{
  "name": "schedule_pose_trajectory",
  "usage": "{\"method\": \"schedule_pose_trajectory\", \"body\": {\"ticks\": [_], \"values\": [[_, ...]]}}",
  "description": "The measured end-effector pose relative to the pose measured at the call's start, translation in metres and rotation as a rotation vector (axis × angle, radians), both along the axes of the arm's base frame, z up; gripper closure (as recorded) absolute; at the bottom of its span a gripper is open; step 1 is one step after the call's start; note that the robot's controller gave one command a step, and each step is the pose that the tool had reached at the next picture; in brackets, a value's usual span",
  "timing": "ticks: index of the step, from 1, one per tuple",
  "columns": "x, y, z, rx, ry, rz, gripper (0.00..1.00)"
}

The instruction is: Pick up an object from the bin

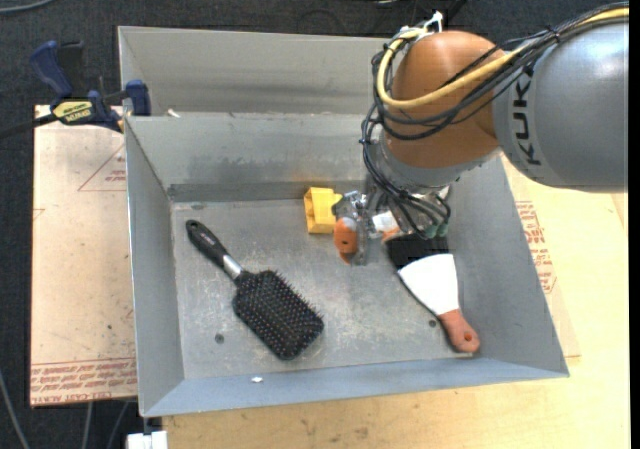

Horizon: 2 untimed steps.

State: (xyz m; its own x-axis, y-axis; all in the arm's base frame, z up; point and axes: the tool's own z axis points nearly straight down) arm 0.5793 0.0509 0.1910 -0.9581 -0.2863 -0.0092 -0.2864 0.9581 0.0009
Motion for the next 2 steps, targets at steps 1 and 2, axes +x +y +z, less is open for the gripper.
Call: {"method": "schedule_pose_trajectory", "body": {"ticks": [1,2], "values": [[0.0,0.0,0.0,0.0,0.0,0.0,1.0],[-0.002,-0.007,0.045,0.0,0.006,-0.017,1.0]]}}
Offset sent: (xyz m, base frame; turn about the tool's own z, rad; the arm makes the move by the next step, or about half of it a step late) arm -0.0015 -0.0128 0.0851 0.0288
